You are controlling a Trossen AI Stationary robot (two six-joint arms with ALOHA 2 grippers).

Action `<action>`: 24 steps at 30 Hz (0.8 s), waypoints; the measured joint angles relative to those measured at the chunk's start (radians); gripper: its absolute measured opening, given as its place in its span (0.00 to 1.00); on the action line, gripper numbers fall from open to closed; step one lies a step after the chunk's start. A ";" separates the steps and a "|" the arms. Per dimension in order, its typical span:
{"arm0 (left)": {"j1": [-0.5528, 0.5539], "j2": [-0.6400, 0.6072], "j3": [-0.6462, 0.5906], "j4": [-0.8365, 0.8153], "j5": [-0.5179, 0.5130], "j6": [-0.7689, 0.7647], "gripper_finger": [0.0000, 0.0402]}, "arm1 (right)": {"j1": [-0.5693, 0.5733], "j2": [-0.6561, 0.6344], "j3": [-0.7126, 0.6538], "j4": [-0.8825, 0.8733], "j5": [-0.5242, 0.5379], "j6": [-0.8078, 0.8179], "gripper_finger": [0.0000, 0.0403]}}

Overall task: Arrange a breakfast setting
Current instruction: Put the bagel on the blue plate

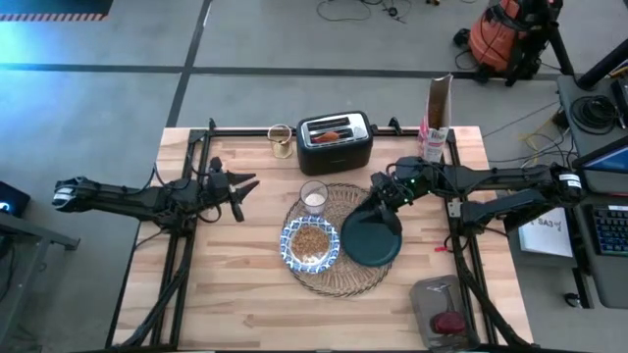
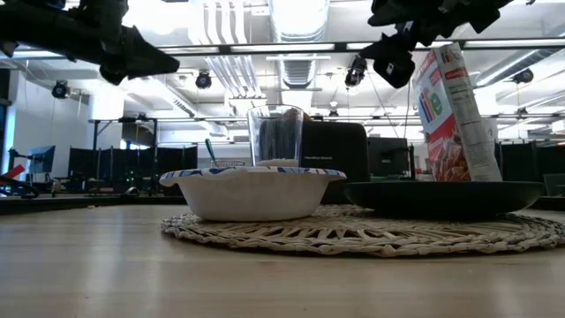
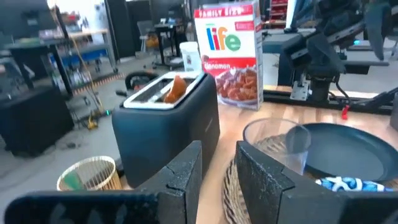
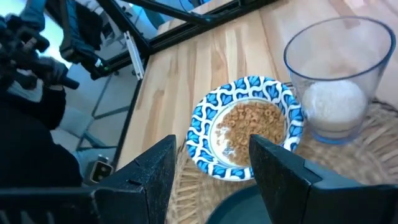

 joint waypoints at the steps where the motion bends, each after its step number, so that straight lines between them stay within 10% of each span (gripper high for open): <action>1: 0.000 0.009 0.000 0.020 0.000 0.012 0.21 | 0.000 0.000 0.000 0.000 0.000 -0.010 0.48; 15: 0.028 0.149 0.000 0.382 0.000 0.046 0.21 | 0.000 0.000 0.111 -0.085 0.031 -0.249 0.48; 24: 0.111 0.263 0.134 0.245 0.036 0.043 0.21 | 0.000 0.046 0.409 -0.560 0.369 -0.318 0.48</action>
